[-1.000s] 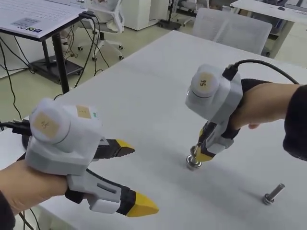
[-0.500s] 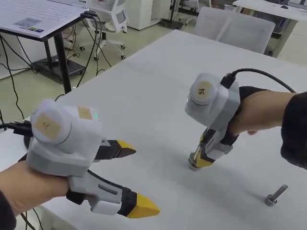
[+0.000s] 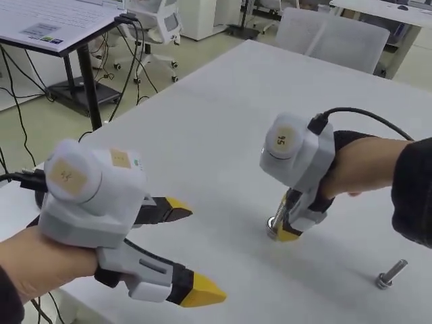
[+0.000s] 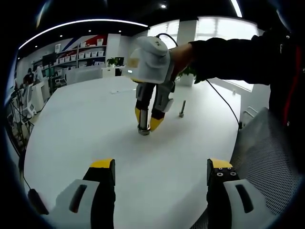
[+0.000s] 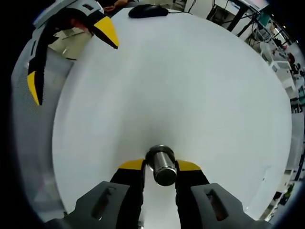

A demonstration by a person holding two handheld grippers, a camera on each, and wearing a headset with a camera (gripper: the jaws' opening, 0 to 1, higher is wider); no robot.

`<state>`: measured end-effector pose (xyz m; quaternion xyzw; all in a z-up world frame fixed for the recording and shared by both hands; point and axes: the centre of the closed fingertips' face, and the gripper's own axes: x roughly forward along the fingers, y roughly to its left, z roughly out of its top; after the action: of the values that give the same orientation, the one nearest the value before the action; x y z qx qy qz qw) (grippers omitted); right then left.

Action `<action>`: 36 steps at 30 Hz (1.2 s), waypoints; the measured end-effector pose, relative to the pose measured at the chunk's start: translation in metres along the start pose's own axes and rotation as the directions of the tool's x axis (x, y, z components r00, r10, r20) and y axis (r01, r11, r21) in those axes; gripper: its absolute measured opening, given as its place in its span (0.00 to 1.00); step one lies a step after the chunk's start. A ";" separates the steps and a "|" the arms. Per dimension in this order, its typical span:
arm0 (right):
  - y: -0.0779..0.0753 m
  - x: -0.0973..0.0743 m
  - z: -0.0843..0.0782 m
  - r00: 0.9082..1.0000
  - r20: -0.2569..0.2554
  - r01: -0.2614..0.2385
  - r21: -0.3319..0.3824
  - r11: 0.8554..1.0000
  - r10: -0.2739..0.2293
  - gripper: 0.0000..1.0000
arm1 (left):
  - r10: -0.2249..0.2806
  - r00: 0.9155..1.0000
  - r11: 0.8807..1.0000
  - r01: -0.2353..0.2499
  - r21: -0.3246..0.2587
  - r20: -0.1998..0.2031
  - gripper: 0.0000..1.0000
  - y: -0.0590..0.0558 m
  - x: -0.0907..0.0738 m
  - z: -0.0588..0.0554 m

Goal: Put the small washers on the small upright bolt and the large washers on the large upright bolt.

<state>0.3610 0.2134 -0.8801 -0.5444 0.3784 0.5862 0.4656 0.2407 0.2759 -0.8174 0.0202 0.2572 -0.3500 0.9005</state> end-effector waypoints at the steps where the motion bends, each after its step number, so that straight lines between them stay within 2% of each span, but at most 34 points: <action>1: 0.000 0.001 -0.001 1.000 -0.001 -0.001 -0.002 1.000 0.001 0.25 | 0.000 1.000 1.000 0.000 0.000 -0.001 0.78 0.000 0.000 0.000; 6: 0.000 0.001 -0.005 1.000 0.003 -0.006 0.006 1.000 0.006 0.25 | -0.002 1.000 1.000 0.002 -0.001 -0.006 0.78 0.001 0.001 -0.002; 18: 0.001 0.001 -0.014 0.999 0.027 -0.032 0.103 0.994 0.029 0.26 | -0.015 1.000 1.000 0.015 0.006 -0.009 0.78 0.000 0.005 0.001; 36: 0.021 -0.004 -0.024 0.997 0.082 -0.023 0.202 0.979 0.006 0.27 | -0.033 0.999 0.999 0.034 0.043 -0.007 0.78 -0.003 0.007 0.013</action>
<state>0.3474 0.1836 -0.8801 -0.4672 0.4209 0.5695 0.5294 0.2489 0.2666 -0.8090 0.0364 0.2529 -0.3704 0.8930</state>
